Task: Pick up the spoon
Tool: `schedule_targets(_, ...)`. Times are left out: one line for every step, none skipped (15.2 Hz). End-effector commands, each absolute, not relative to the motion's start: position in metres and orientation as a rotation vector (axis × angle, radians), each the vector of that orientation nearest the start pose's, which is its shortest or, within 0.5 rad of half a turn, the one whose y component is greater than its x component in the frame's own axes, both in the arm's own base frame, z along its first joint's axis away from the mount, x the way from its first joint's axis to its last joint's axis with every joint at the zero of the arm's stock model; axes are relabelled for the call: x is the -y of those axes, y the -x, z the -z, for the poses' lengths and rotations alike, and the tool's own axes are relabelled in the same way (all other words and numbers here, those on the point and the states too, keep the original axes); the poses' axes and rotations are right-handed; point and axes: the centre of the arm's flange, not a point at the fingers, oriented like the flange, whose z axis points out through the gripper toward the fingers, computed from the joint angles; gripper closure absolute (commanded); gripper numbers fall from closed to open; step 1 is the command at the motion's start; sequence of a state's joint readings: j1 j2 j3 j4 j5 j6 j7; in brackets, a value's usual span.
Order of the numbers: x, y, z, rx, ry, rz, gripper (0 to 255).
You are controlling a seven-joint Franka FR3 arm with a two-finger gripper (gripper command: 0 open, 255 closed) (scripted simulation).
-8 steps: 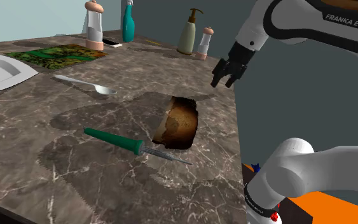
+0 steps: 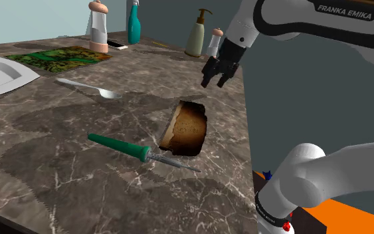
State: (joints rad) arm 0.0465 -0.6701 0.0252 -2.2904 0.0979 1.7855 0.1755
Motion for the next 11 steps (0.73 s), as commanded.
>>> schedule_targets(-0.059,-0.378,-0.604,-0.141,3.023,0.239,0)
schedule_targets(-0.069,-0.386,-0.605,-0.121,3.022,0.242,0)
schedule_targets(-0.079,-0.393,-0.605,-0.101,3.021,0.244,0)
schedule_targets(-0.090,-0.401,-0.605,-0.080,3.020,0.247,0)
schedule_targets(-0.100,-0.408,-0.605,-0.060,3.018,0.249,0)
schedule_targets(-0.111,-0.416,-0.606,-0.040,3.017,0.252,0)
schedule_targets(-0.121,-0.423,-0.606,-0.020,3.015,0.254,0)
schedule_targets(-0.132,-0.430,-0.607,0.000,3.013,0.257,0)
schedule_targets(-0.143,-0.437,-0.607,0.021,3.011,0.259,0)
schedule_targets(-0.153,-0.443,-0.607,0.041,3.009,0.262,0)
schedule_targets(-0.164,-0.450,-0.608,0.061,3.007,0.264,0)
